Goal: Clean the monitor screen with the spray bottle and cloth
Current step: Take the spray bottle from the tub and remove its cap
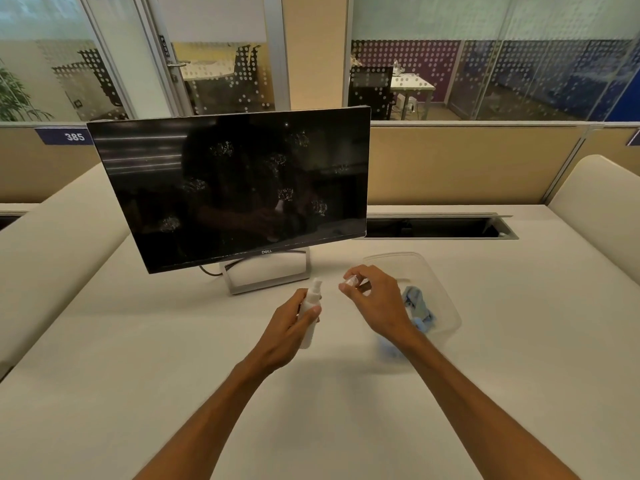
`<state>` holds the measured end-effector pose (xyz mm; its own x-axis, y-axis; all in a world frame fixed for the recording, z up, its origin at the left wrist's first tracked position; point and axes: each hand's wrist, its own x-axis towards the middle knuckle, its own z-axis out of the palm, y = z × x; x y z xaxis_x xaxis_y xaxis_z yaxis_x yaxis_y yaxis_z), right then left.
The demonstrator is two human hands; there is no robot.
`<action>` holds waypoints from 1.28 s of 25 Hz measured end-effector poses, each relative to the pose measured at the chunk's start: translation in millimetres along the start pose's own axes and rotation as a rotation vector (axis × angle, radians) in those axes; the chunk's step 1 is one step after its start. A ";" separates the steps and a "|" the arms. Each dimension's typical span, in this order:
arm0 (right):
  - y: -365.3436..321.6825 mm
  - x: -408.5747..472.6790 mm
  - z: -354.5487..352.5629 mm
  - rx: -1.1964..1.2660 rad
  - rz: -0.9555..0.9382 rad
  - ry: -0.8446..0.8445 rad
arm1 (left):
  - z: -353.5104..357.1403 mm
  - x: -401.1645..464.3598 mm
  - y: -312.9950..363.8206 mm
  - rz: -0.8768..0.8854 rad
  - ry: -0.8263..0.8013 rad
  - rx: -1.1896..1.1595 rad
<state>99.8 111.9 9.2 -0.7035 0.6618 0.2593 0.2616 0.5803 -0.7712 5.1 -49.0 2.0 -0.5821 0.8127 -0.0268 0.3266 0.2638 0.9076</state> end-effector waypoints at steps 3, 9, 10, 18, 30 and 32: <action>8.7 -6.5 9.7 -0.096 0.022 -0.054 | 2.5 2.6 -11.6 -0.003 0.055 -0.010; 22.3 -15.8 22.5 -0.276 0.008 -0.167 | 6.1 5.7 -21.6 0.021 0.106 -0.021; 23.5 -16.9 25.7 -0.329 0.022 -0.209 | 7.1 5.9 -21.4 0.027 0.105 -0.022; 29.4 -22.6 51.5 -0.539 0.110 -0.344 | 13.9 9.4 -17.3 0.041 0.097 -0.009; 3.0 -20.8 21.1 -0.532 -0.044 -0.146 | 19.5 10.1 -23.4 0.027 0.087 -0.029; 4.9 -13.3 1.8 -0.467 -0.089 0.011 | 19.2 10.2 -23.5 0.021 0.079 -0.034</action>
<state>109.3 105.0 0.9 -0.7303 0.6032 0.3207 0.4713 0.7847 -0.4027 5.8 -36.9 -27.7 -0.6327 0.7741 0.0242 0.3148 0.2286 0.9212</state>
